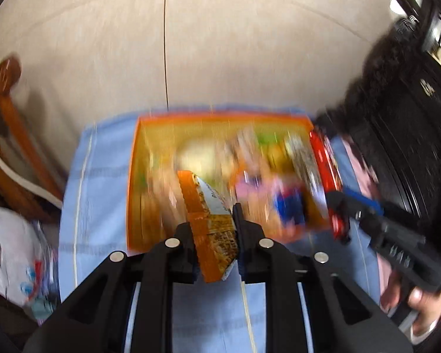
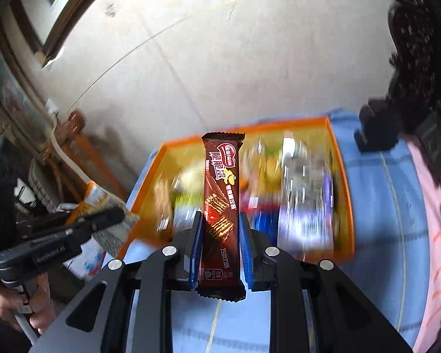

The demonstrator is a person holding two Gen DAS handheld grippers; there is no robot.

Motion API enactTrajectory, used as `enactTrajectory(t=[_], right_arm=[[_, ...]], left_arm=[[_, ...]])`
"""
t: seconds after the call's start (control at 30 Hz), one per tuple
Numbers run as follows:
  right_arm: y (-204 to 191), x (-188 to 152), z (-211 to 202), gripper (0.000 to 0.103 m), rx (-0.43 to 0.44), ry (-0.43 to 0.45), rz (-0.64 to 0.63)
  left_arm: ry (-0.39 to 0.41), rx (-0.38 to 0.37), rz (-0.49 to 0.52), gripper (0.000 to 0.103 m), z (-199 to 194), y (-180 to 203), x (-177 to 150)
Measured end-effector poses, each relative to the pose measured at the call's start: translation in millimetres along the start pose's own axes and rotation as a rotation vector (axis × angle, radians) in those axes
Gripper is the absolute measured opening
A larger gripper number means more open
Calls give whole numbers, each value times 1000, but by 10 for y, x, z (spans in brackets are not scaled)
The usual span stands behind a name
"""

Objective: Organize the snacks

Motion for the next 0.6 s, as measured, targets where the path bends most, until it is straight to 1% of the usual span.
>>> enactTrajectory(t=[0.03, 0.07, 0.1, 0.13, 0.17, 0.2, 0.23, 0.3, 0.37, 0.43, 0.5, 0.6], right_arm=[[26, 100, 65, 40, -15, 15, 19], [72, 191, 157, 57, -31, 16, 49], [99, 215, 200, 81, -54, 7, 67], [141, 210, 208, 84, -91, 8, 95], [171, 168, 169, 86, -104, 38, 107], [173, 118, 154, 87, -92, 42, 87], [175, 55, 157, 87, -85, 30, 65], [206, -130, 196, 87, -94, -15, 45], [223, -296, 201, 87, -92, -42, 45], [234, -426, 200, 87, -100, -69, 49], [222, -584, 160, 88, -105, -91, 45], [214, -759, 55, 88, -119, -108, 44]], left_arm=[[4, 2, -3, 47, 60, 0, 80], [-8, 45, -19, 70, 175, -17, 163], [-21, 126, -42, 94, 250, -50, 196], [-9, 183, -56, 94, 276, -72, 183], [-1, 176, -42, 95, 279, -63, 145], [-4, 168, -25, 95, 290, -50, 94], [-16, 175, -10, 95, 314, -38, 34], [-56, 236, 25, 95, 377, -16, -98], [-80, 287, 49, 95, 392, 3, -243], [-90, 280, 48, 95, 355, 29, -400], [-106, 289, 48, 95, 316, 59, -522], [-118, 277, 48, 96, 206, 133, -690]])
Point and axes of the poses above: each gripper's, at about its wrist camera, not at the fingertips, and z roughly the way its jaws point, y to its right, x to its top, the point moved 3 cm from there along z, roughly the way its jaws point, and after that the axes turned 8 degrees about -y, right-handed, at the moved point
